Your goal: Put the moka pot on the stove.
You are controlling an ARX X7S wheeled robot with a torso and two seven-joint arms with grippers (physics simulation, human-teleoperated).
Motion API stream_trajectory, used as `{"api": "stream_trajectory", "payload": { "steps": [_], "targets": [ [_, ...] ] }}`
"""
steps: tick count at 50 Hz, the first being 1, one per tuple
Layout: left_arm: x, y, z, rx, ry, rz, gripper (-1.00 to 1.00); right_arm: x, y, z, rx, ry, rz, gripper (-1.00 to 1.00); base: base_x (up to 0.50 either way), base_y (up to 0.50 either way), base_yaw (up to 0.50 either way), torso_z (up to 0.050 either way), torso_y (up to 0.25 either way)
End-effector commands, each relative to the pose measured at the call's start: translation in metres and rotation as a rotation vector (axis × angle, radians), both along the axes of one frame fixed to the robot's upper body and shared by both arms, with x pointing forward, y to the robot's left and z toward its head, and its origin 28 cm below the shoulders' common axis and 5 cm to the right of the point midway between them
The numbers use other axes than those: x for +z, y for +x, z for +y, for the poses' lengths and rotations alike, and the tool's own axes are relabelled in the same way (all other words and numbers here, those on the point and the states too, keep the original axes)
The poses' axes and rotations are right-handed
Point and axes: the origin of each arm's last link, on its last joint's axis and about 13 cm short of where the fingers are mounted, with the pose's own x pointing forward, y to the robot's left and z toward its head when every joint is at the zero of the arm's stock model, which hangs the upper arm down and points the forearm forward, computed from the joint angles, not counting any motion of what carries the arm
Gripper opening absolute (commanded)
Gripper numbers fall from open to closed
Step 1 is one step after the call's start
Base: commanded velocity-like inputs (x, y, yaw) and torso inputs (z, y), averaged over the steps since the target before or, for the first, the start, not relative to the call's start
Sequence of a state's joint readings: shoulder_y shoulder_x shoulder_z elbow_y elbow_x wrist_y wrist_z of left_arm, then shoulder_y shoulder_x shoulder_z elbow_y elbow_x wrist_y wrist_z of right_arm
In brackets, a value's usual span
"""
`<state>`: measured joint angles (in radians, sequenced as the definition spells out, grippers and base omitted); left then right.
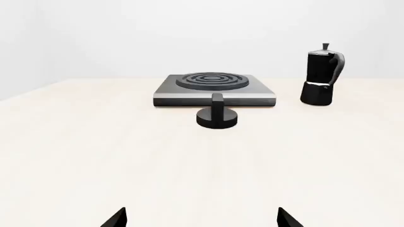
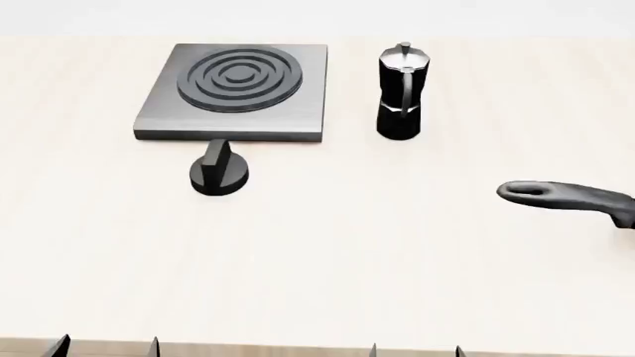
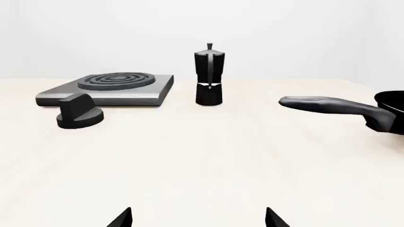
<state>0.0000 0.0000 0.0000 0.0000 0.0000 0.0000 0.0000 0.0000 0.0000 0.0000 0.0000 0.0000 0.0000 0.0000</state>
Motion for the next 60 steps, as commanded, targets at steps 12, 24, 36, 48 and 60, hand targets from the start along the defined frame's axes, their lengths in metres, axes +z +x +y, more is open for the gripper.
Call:
{"api": "stream_trajectory", "payload": {
  "steps": [12,24,36,48,60],
  "targets": [
    [0.001,0.0,0.0,-0.001,0.004,-0.004,1.0,0.0,-0.001,0.003,0.014,0.0,-0.002,1.0,0.0,0.0,0.0,0.0,0.0],
    [0.006,-0.002,0.0,-0.005,0.001,-0.026,1.0,0.006,-0.004,-0.001,-0.021,0.008,-0.029,1.0,0.0,0.0,0.0,0.0,0.0],
    [0.013,-0.003,-0.001,-0.012,-0.001,-0.062,1.0,0.021,-0.005,0.001,-0.003,-0.006,-0.09,1.0,0.0,0.0,0.0,0.0,0.0],
    [0.017,-0.004,-0.002,-0.018,0.01,-0.077,1.0,0.025,-0.005,0.004,0.016,0.003,-0.107,1.0,0.0,0.0,0.0,0.0,0.0],
    [0.019,-0.005,-0.003,-0.024,0.025,-0.095,1.0,0.024,-0.005,0.004,0.02,0.002,-0.107,1.0,0.0,0.0,0.0,0.0,0.0]
  ]
}}
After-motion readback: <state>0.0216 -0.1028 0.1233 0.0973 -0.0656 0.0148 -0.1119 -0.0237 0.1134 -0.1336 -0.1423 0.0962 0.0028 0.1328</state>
